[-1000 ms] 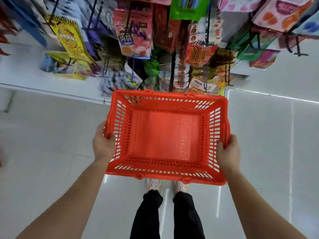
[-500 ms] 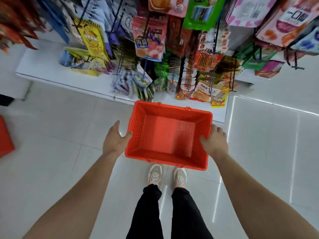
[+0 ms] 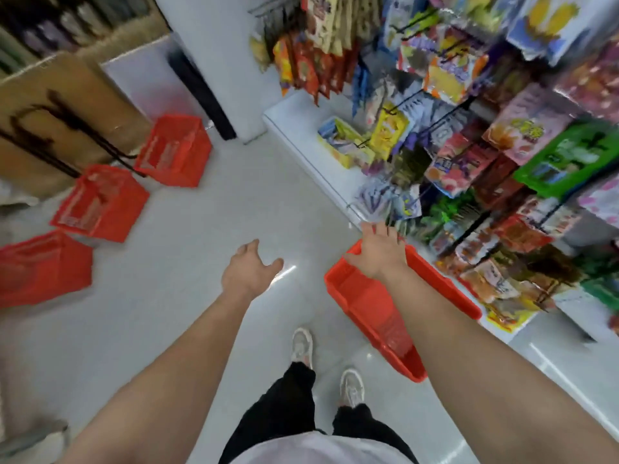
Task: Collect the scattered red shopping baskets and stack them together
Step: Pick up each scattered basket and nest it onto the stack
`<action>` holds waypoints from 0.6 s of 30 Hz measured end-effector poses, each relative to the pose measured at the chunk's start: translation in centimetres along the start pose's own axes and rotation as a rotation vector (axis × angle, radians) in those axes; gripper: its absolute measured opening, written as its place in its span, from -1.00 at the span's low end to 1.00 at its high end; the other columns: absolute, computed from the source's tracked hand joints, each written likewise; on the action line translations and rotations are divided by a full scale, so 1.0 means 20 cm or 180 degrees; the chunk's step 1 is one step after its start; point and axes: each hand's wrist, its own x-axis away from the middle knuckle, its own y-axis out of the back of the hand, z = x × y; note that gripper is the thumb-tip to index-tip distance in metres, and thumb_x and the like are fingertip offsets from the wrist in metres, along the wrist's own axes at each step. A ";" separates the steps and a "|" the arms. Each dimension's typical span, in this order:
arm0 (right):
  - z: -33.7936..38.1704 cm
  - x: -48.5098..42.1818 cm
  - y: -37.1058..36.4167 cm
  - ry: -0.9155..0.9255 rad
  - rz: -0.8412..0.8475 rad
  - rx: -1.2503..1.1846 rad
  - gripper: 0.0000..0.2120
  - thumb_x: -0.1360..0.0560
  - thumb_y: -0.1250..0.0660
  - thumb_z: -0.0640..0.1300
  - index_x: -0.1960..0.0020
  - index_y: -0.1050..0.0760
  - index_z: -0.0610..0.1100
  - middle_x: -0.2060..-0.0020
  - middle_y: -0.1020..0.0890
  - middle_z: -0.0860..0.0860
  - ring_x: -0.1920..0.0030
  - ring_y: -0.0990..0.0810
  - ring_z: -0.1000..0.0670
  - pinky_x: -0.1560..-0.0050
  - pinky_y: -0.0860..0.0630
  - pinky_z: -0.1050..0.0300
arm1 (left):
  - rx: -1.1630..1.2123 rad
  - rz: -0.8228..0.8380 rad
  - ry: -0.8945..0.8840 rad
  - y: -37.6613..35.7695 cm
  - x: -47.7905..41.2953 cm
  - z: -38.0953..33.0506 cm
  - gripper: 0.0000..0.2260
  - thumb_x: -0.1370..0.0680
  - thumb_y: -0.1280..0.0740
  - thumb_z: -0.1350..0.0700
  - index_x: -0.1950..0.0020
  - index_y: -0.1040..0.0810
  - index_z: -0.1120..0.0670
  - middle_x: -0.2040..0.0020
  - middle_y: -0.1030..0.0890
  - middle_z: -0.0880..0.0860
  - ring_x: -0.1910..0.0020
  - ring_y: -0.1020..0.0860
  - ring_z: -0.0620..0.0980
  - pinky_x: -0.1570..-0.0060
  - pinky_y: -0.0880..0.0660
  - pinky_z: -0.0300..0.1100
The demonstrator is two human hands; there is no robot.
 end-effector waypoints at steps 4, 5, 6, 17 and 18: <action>0.49 0.01 0.10 0.0741 0.0065 0.0203 -0.23 -0.38 -0.40 0.23 -0.45 -0.25 -0.08 -0.35 -0.37 -0.15 -0.36 -0.32 -0.23 -0.30 -0.30 -0.11 | 0.0278 -0.0417 0.0574 0.26 0.20 0.35 -0.22 -0.49 -0.31 -0.29 -0.59 -0.18 0.04 -0.53 -0.30 0.09 -0.45 -0.35 0.17 -0.33 -0.37 0.08; 0.61 0.02 0.11 0.0925 0.0080 0.0263 -0.23 -0.39 -0.39 0.24 -0.46 -0.24 -0.08 -0.36 -0.37 -0.15 -0.36 -0.32 -0.23 -0.31 -0.30 -0.11 | 0.0360 -0.0531 0.0701 0.32 0.24 0.45 -0.22 -0.48 -0.31 -0.30 -0.59 -0.19 0.04 -0.52 -0.32 0.10 -0.44 -0.37 0.17 -0.33 -0.39 0.09; 0.74 0.03 0.12 0.1104 0.0090 0.0330 -0.23 -0.40 -0.39 0.24 -0.47 -0.24 -0.09 -0.36 -0.37 -0.15 -0.37 -0.33 -0.23 -0.31 -0.31 -0.11 | 0.0445 -0.0647 0.0824 0.37 0.29 0.54 -0.22 -0.47 -0.32 -0.30 -0.59 -0.20 0.04 -0.51 -0.34 0.10 -0.42 -0.38 0.18 -0.31 -0.41 0.10; 2.14 0.21 -0.18 0.2494 0.0307 0.0864 -0.24 -0.41 -0.40 0.23 -0.46 -0.26 -0.09 -0.36 -0.38 -0.16 -0.37 -0.34 -0.22 -0.31 -0.33 -0.08 | 0.1241 -0.1360 0.2043 0.76 0.65 1.63 -0.19 -0.43 -0.35 -0.27 -0.56 -0.22 0.11 -0.48 -0.35 0.17 -0.39 -0.41 0.24 -0.32 -0.40 0.10; 2.26 0.22 -0.21 0.2572 0.0335 0.0901 -0.23 -0.41 -0.40 0.23 -0.48 -0.24 -0.09 -0.37 -0.37 -0.16 -0.38 -0.33 -0.23 -0.31 -0.32 -0.08 | 0.1299 -0.1400 0.2104 0.80 0.67 1.73 -0.19 -0.44 -0.36 -0.25 -0.55 -0.23 0.13 -0.47 -0.35 0.19 -0.39 -0.41 0.24 -0.32 -0.40 0.09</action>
